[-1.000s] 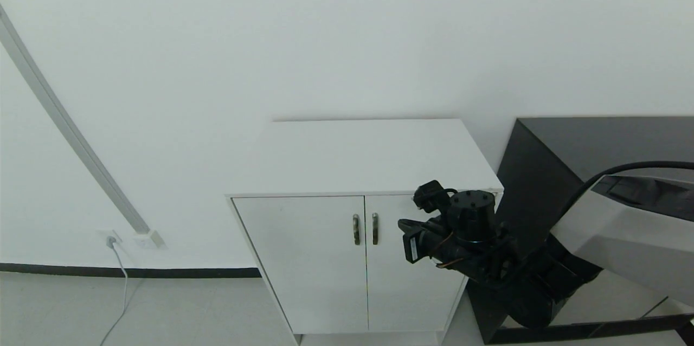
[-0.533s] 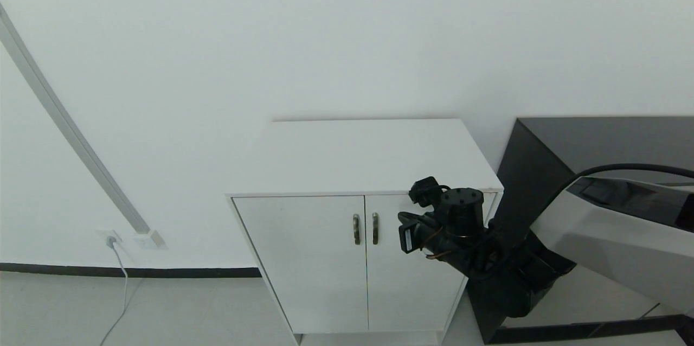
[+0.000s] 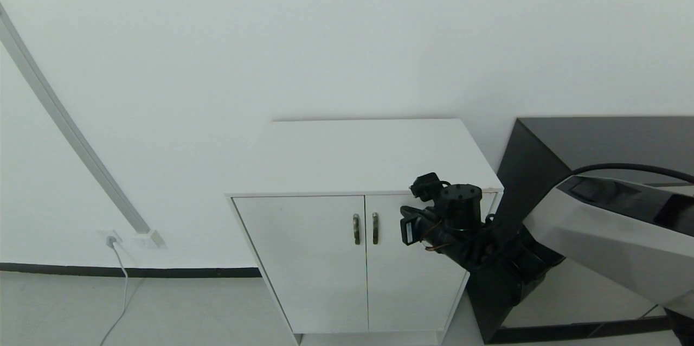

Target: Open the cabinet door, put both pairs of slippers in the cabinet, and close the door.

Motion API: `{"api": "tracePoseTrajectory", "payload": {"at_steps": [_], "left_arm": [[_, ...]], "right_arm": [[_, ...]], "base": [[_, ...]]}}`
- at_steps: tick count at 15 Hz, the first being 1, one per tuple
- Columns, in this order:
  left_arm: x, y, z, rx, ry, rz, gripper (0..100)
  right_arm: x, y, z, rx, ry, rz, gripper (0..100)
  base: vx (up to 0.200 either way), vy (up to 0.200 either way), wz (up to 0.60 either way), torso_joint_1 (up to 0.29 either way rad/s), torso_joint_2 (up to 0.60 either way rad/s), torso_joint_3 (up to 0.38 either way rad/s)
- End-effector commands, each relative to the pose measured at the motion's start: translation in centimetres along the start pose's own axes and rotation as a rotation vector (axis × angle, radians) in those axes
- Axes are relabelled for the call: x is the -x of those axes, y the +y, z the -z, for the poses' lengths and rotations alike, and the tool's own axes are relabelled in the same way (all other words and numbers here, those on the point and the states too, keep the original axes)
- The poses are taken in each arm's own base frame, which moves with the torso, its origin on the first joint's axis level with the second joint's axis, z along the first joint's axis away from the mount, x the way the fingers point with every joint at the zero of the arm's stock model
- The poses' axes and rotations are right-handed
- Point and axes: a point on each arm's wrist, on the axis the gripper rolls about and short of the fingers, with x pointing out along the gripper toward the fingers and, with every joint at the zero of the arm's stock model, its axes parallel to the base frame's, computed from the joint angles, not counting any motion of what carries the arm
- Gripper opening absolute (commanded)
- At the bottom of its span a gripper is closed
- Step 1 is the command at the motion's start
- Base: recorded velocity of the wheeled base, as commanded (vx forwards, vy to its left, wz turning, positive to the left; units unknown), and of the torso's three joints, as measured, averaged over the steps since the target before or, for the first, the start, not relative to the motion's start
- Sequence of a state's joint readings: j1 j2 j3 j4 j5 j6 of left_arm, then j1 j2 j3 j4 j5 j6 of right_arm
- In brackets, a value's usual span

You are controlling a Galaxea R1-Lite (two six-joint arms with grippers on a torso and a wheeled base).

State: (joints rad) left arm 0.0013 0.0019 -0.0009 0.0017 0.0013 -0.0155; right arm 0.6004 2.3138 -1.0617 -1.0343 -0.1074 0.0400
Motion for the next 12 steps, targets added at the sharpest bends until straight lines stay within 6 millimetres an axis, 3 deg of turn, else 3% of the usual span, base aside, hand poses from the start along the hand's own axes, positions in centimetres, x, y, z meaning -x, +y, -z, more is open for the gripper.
{"api": "tracePoseTrajectory", "payload": {"at_steps": [1, 8, 11, 12], "left_arm": [[0.0, 0.0, 0.0, 0.001, 0.002, -0.001, 0], [0.0, 0.0, 0.0, 0.000, 0.000, -0.001, 0], [0.0, 0.0, 0.0, 0.000, 0.000, -0.001, 0], [0.0, 0.0, 0.0, 0.000, 0.002, -0.001, 0]], "right_arm": [[-0.4, -0.3, 0.2, -0.002, 0.000, 0.008, 0], [-0.4, -0.8, 0.0, -0.004, -0.002, 0.018, 0], [2.9, 0.3, -1.8, 0.001, -0.014, -0.013, 0], [5.0, 0.5, -2.9, 0.002, -0.026, -0.025, 0]], "base": [[0.000, 0.000, 0.00, 0.000, 0.00, 0.000], [0.000, 0.000, 0.00, 0.000, 0.00, 0.000], [0.000, 0.000, 0.00, 0.000, 0.00, 0.000], [0.000, 0.000, 0.00, 0.000, 0.00, 0.000]]}}
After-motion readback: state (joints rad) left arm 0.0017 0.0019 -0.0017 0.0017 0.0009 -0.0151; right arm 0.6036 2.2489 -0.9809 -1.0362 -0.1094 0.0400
